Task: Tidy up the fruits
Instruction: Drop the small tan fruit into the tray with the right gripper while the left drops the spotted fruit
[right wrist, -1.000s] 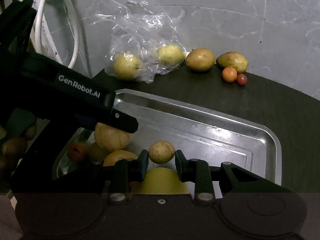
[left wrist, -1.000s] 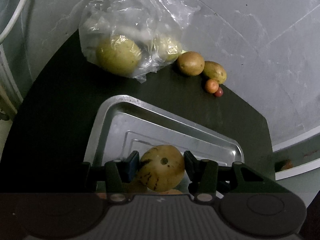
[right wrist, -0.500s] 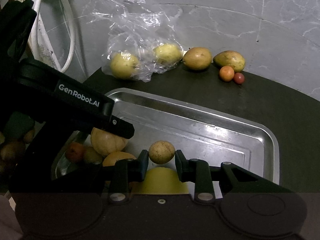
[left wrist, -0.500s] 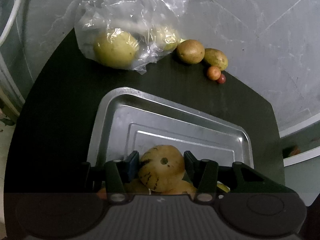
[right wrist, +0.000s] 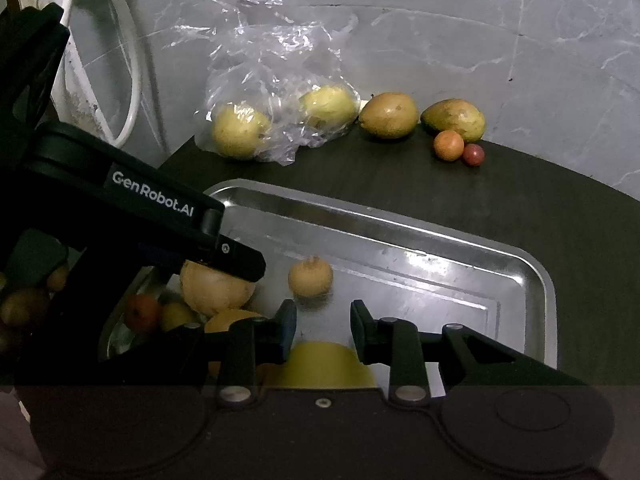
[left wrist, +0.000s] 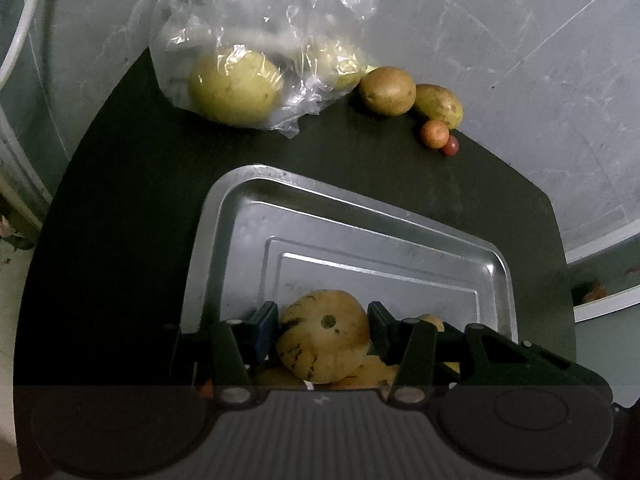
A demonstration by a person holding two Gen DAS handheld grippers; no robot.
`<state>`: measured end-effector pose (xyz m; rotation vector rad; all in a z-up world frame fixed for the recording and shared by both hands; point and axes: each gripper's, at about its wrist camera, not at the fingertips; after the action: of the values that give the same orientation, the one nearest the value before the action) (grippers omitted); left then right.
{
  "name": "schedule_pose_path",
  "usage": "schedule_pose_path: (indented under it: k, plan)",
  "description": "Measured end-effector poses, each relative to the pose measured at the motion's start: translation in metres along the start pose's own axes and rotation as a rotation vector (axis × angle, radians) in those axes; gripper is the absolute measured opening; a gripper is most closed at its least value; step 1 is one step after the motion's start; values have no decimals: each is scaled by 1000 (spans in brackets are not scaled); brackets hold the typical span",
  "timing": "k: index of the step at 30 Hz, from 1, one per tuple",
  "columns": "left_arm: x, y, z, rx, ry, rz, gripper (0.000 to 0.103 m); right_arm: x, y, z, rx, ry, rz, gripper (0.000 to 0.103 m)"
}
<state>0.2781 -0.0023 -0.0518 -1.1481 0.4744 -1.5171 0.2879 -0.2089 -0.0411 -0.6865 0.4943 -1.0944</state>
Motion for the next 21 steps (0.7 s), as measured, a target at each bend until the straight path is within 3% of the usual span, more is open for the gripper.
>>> schedule_pose_path:
  k: [6,12,17,21]
  plan:
    - [0,2,1,-9,-8,-3,54,0,-10,5,28,11,-12,50]
    - [-2,3,4,-17,-13,-20,56,5,-24,8,33,44,-11,81]
    - [0,-3,9,-17,-4,-48,75,5,-36,7,9,65,5,97]
    - [-1,-9,14,-3,15,-77,87,2,-46,1,-25,47,-2,102]
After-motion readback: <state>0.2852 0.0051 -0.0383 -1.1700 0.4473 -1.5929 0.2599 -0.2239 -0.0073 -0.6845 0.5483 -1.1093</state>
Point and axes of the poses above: each gripper's, at about its wrist camera, not at the fingertips, and y roughly the way its jaws point, x to its right, z to its top, and after that the axes turned 10 degrees about x, right-handed
